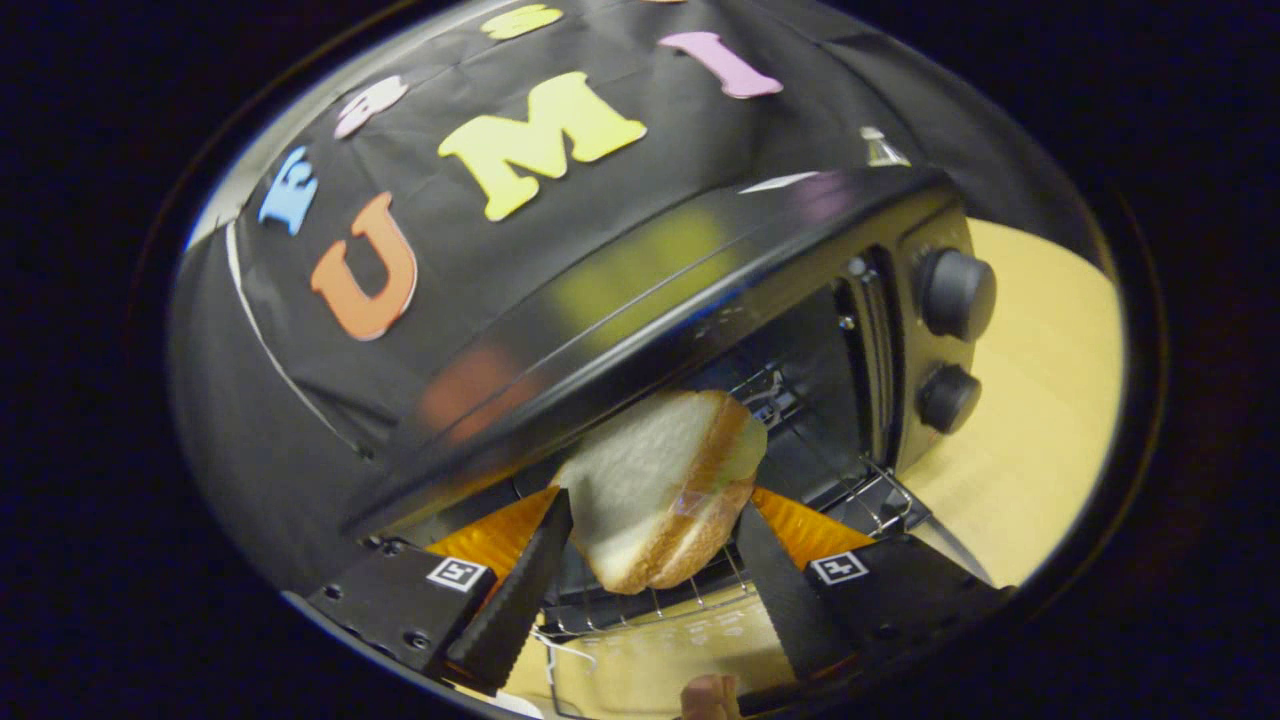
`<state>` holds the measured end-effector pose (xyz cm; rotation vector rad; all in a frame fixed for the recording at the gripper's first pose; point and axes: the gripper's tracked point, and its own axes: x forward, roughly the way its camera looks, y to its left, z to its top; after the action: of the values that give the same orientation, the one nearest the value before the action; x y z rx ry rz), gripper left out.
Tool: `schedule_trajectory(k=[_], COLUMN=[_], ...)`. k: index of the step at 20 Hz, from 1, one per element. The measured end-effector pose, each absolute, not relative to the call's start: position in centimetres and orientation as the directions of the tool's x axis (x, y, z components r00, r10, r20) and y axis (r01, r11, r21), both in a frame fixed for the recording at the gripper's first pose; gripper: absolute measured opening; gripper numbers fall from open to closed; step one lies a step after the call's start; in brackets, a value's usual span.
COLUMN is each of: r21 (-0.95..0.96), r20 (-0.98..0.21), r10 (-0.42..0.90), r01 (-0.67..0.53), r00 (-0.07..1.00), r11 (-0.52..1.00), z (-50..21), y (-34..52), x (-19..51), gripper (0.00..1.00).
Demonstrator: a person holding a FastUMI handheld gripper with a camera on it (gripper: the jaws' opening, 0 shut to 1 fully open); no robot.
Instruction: Open the toaster oven, put the food inside, and close the toaster oven door.
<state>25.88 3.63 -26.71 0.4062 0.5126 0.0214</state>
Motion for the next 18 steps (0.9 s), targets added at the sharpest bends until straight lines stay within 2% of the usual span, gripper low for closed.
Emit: schedule_trajectory(k=[9, 18], r21=[0.194, 0.008], r20=[-0.534, -0.541], r10=[0.09, 0.131], r01=[0.018, -0.15], r00=[0.841, 0.831], r11=[0.981, 0.989], z=[-27.7, -27.6], y=[3.3, 3.7], x=[25.2, 26.5], gripper=[1.0, 1.0])
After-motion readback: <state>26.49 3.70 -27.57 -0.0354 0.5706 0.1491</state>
